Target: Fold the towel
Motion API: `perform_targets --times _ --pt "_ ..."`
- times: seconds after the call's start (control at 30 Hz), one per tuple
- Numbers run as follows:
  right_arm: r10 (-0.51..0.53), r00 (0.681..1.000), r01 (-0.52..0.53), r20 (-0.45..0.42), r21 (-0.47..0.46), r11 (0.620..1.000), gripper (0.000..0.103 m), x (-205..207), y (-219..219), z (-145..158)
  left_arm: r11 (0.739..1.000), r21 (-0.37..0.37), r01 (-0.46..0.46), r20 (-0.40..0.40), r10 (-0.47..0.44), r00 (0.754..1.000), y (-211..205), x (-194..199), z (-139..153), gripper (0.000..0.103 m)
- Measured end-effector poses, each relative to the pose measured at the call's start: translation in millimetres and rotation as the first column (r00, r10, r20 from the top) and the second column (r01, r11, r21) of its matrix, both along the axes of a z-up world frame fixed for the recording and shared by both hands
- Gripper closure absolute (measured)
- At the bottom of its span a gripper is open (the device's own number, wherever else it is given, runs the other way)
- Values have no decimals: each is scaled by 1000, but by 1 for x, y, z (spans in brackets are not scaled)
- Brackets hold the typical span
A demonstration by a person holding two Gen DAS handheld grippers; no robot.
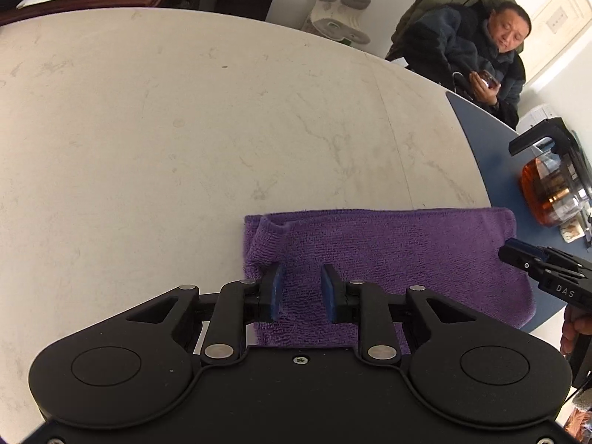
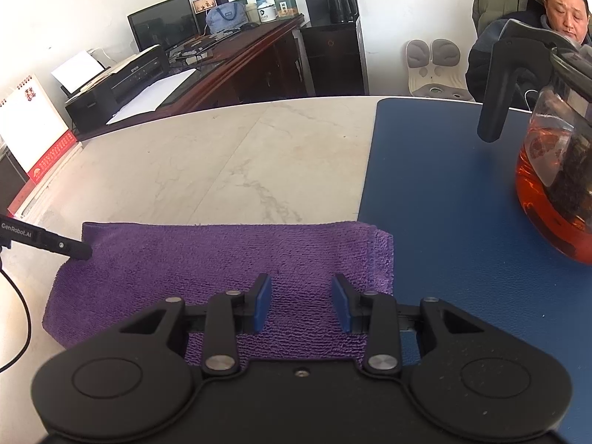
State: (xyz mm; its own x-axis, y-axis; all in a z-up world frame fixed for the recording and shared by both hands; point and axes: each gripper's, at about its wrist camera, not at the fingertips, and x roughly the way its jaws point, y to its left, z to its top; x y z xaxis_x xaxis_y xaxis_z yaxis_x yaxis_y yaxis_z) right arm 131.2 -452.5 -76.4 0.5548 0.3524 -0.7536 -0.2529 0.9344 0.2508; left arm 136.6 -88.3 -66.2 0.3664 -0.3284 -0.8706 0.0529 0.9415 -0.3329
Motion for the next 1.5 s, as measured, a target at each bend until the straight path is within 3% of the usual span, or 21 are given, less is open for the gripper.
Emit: perform_targets --times 0.17,0.27,0.37,0.43,0.53,0.63,0.7,0.8,0.93,1.0,1.17,1.3,1.4,1.5 --pt "8 1000 -7 18 -11 1000 69 -2 5 9 999 29 41 18 -42 999 -1 -3 2 81" --pt "134 987 -135 88 -1 991 69 -14 31 23 996 46 75 28 -77 997 -3 -3 3 80" --pt "284 953 -286 106 7 958 69 -27 73 23 996 22 84 13 -84 996 1 1 2 80" --pt "414 902 -417 118 -2 909 69 -40 117 14 995 31 98 9 -98 995 0 2 3 80" --pt "514 847 -515 139 -27 857 70 -54 158 5 990 67 126 18 -127 992 -6 1 4 80" --pt "536 833 -533 134 -65 844 70 -63 165 1 986 86 140 27 -143 989 -9 -2 4 80" --pt "514 848 -508 129 -76 858 70 -66 150 2 986 83 144 31 -147 989 -8 -2 4 80" --pt "411 905 -404 113 -74 912 70 -72 105 5 986 73 148 35 -151 988 -6 -3 4 80" --pt "176 981 -169 79 -88 982 70 -84 23 8 985 72 155 38 -158 987 -5 -3 4 80" --pt "105 992 -99 73 -86 991 70 -89 1 10 985 68 156 37 -159 987 -5 -2 4 80" --pt "74 989 -63 131 -86 994 70 -84 -3 24 991 69 111 32 -113 993 -2 -3 10 79" --pt "203 961 -191 187 -80 978 70 -57 42 22 994 9 111 86 -112 990 -10 -6 24 75" --pt "298 933 -288 203 -78 954 70 -35 76 13 990 21 140 98 -141 985 -26 2 19 75" --pt "347 916 -341 199 -66 938 70 -18 95 4 994 41 105 80 -108 991 -25 16 2 76"
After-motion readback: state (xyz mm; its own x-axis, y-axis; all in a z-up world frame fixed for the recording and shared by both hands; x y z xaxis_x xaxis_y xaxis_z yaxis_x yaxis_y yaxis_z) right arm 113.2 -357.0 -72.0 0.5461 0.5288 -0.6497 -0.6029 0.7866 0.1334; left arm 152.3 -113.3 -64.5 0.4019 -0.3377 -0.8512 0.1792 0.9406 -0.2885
